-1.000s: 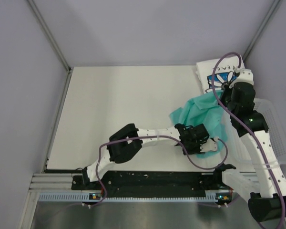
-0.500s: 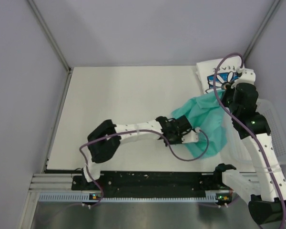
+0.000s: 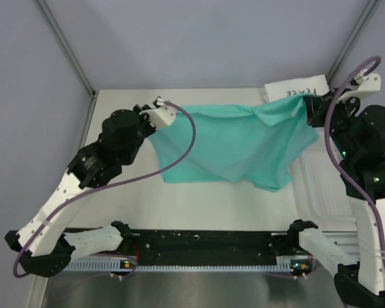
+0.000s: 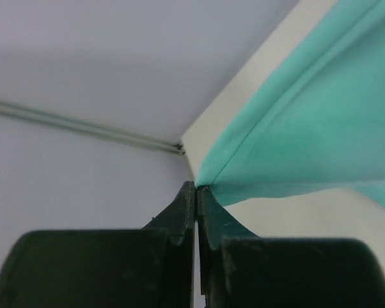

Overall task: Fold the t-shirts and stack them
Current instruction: Flatten out the tshirt

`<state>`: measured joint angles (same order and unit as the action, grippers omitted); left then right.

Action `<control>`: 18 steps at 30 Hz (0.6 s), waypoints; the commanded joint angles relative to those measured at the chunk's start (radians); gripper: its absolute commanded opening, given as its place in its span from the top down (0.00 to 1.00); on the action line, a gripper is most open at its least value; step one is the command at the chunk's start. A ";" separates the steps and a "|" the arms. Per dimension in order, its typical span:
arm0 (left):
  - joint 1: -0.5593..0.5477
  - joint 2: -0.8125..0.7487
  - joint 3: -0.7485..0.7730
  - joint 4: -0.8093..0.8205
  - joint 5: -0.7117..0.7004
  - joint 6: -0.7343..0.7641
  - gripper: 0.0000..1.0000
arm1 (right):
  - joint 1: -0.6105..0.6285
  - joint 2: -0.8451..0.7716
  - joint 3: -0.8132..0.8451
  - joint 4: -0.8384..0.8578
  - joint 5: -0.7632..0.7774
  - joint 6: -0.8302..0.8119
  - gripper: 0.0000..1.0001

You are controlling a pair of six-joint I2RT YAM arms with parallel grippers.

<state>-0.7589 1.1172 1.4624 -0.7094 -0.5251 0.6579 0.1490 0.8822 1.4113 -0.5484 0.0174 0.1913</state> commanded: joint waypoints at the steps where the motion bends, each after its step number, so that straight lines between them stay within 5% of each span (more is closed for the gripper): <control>1: 0.007 -0.120 0.050 0.093 -0.234 0.154 1.00 | -0.006 -0.034 0.132 0.001 -0.213 -0.004 1.00; 9: 0.029 -0.241 0.283 -0.110 -0.107 0.152 1.00 | -0.006 -0.101 0.254 -0.022 -0.385 0.043 1.00; 18: 0.030 -0.246 0.475 -0.125 -0.059 0.166 1.00 | -0.008 -0.126 0.368 -0.027 -0.507 0.111 1.00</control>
<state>-0.7353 0.8555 1.8599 -0.8246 -0.6102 0.8154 0.1482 0.7609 1.7245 -0.5934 -0.4507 0.2661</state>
